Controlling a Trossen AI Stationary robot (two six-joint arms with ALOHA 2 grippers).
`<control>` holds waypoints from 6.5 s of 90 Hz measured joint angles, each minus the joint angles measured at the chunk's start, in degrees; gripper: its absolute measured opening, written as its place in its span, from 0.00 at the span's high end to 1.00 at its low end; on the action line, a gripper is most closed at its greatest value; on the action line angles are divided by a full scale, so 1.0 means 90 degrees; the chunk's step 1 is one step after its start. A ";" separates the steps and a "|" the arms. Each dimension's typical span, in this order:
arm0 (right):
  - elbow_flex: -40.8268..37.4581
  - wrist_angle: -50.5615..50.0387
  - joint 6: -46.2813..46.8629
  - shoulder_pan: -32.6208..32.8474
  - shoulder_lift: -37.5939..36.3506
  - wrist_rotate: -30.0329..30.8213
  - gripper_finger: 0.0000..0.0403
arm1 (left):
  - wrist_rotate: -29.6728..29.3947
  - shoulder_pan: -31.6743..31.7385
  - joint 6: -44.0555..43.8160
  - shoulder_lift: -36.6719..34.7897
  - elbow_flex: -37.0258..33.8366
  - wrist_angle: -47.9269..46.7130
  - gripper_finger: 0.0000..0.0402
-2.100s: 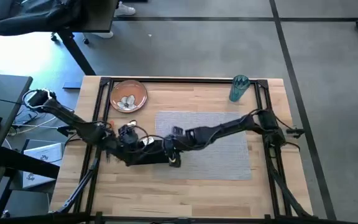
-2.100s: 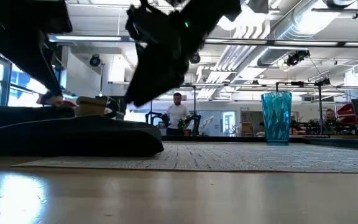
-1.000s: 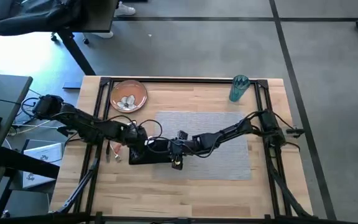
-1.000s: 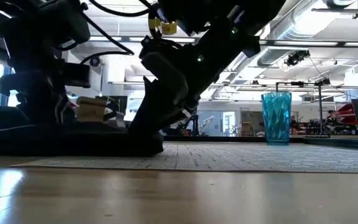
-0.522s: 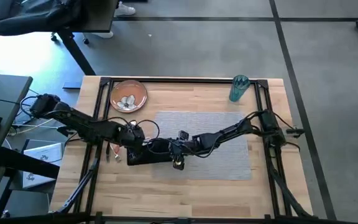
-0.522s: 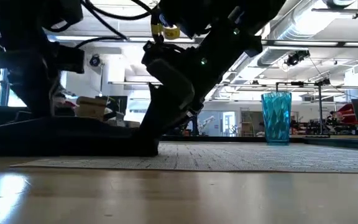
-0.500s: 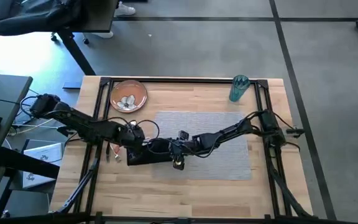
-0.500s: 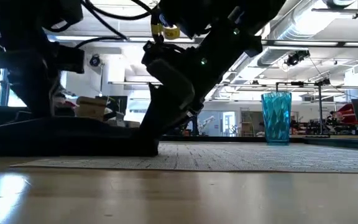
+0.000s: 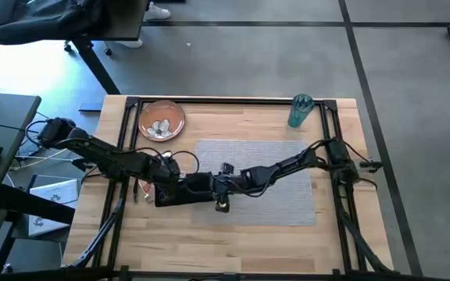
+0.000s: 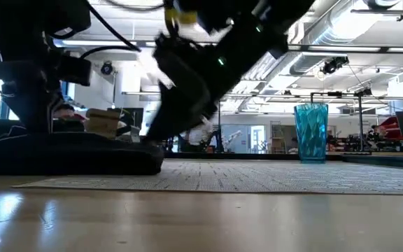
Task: Set table place
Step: Fold the black table napkin
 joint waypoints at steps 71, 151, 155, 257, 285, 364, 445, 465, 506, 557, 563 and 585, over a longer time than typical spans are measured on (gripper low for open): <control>0.0121 -0.0166 0.0352 -0.0279 0.0556 -0.0176 0.46 | 0.0146 0.0000 0.0227 -0.0462 0.0000 -0.0005 0.96; 0.0121 -0.0192 0.0401 -0.0300 0.0573 -0.0338 0.46 | 0.0110 -0.0051 0.0273 -0.1310 -0.0005 -0.0636 0.70; 0.0121 -0.0193 0.0408 -0.0301 0.0573 -0.0354 0.46 | 0.0129 -0.0067 0.0315 -0.1307 -0.0049 -0.0528 0.70; 0.0121 -0.0212 0.0449 -0.0311 0.0576 -0.0363 0.46 | -0.0212 -0.0056 0.0263 -0.1282 -0.1008 0.0575 0.71; 0.0121 -0.0209 0.0448 -0.0311 0.0576 -0.0363 0.46 | 0.0282 -0.0056 0.0544 -0.1282 -0.1008 0.1021 0.71; 0.0121 -0.0207 0.0471 -0.0311 0.0576 -0.0359 0.46 | 0.0943 -0.0068 0.0732 -0.1304 -0.1008 0.1218 0.71; 0.0121 -0.0202 0.0469 -0.0311 0.0576 -0.0359 0.46 | -0.0213 -0.0066 0.1015 -0.1307 -0.0886 0.0693 0.71; 0.0121 -0.0202 0.0460 -0.0311 0.0576 -0.0359 0.46 | 0.0363 -0.0072 0.1015 -0.1307 -0.0886 0.0686 0.71; 0.0121 -0.0202 0.0450 -0.0311 0.0576 -0.0354 0.46 | 0.0608 -0.0070 0.1046 -0.1304 -0.1049 0.1050 0.71; 0.0121 -0.0192 0.0447 -0.0313 0.0576 -0.0354 0.46 | 0.0221 -0.0066 0.1059 -0.1301 -0.1054 0.0814 0.97; 0.0121 -0.0192 0.0426 -0.0311 0.0576 -0.0354 0.46 | 0.0207 -0.0068 0.1028 -0.1299 -0.1054 0.0811 0.99; 0.0119 -0.0188 0.0376 -0.0311 0.0576 -0.0354 0.46 | -0.0007 -0.0068 0.0527 -0.1299 -0.0459 -0.0040 1.00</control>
